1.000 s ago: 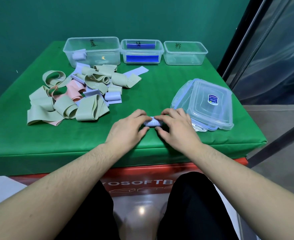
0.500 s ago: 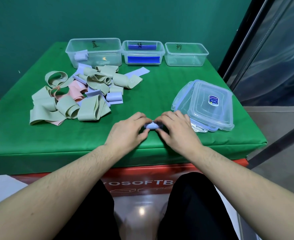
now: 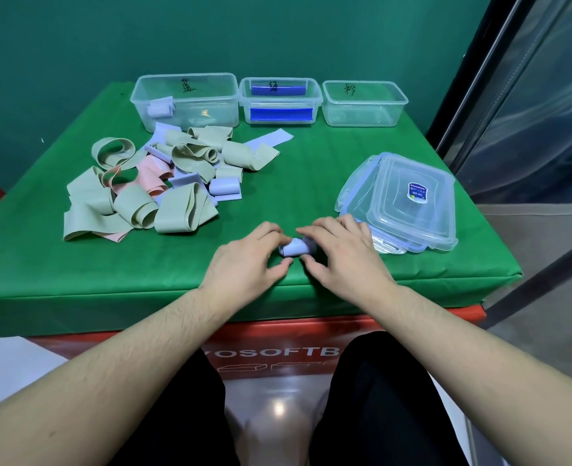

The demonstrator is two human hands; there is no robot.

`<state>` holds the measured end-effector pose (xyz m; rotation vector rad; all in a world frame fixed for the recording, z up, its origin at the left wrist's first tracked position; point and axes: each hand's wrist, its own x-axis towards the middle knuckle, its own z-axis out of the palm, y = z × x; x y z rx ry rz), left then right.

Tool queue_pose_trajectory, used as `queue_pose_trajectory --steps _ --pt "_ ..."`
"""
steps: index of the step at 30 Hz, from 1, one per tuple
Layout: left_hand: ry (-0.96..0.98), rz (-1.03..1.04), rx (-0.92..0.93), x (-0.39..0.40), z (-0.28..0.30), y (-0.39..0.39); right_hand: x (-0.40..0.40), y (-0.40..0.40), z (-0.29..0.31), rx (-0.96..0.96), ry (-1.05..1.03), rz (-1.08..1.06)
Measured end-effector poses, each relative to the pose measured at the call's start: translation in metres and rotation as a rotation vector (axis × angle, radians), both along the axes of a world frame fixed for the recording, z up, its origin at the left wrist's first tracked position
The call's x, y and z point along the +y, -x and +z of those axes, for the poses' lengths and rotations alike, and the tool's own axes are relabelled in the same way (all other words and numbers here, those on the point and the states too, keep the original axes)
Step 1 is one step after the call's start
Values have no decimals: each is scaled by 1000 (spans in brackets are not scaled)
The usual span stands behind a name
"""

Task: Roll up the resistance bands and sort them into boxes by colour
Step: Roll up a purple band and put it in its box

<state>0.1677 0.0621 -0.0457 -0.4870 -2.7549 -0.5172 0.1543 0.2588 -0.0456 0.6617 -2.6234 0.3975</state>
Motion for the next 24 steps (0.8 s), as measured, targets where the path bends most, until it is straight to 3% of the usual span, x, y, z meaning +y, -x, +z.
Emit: queue_pose_trajectory --steps 6,10,12,18,24 --pt "4 56 -99 5 5 7 -3 6 -2 -64 23 -22" --pt "-102 128 -181 9 13 10 -6 14 4 -139 40 -18" --pt "-235 144 -231 8 14 10 -7 14 5 -165 67 -5" --pt "-888 77 -410 11 17 3 -15 -7 3 -257 328 12" --pt "-1200 105 -485 21 27 -15 -26 -24 13 -384 687 107"
